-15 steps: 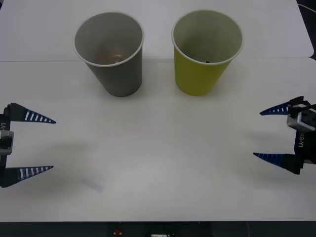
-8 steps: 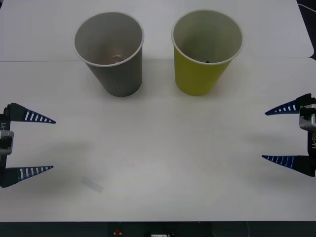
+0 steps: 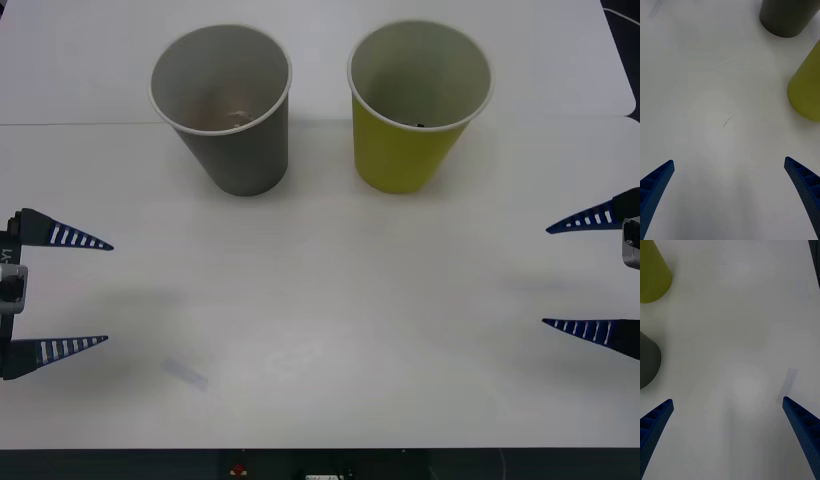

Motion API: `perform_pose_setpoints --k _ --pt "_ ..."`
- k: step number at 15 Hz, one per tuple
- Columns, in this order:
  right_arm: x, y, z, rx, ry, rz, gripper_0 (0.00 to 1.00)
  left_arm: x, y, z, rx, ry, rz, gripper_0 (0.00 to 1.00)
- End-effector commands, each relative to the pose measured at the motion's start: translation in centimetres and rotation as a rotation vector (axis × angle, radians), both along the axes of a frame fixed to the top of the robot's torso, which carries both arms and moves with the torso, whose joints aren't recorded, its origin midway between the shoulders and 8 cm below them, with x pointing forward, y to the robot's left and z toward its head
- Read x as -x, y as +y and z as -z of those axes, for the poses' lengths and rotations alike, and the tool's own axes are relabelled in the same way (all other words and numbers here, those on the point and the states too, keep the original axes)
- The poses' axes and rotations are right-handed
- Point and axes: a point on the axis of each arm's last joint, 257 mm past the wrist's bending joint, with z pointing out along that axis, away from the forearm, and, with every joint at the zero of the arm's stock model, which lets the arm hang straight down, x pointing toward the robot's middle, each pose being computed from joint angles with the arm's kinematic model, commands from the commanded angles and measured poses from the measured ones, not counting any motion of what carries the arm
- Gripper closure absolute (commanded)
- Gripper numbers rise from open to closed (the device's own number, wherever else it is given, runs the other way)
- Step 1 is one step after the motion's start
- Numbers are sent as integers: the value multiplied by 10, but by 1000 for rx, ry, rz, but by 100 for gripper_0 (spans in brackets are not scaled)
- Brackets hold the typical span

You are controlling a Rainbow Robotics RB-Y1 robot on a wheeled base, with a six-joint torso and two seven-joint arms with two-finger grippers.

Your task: Put the can into the green bin and the plastic bottle into the gray bin

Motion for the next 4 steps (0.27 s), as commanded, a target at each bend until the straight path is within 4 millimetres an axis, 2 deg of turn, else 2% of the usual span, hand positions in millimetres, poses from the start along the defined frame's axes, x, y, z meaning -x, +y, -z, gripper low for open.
perform_pose_setpoints --k 1,4 --pt "2 2 -3 0 2 -14 0 0 0 0 0 0 0 0" --pt "3 1 -2 0 8 -11 0 0 0 0 0 0 0 0"
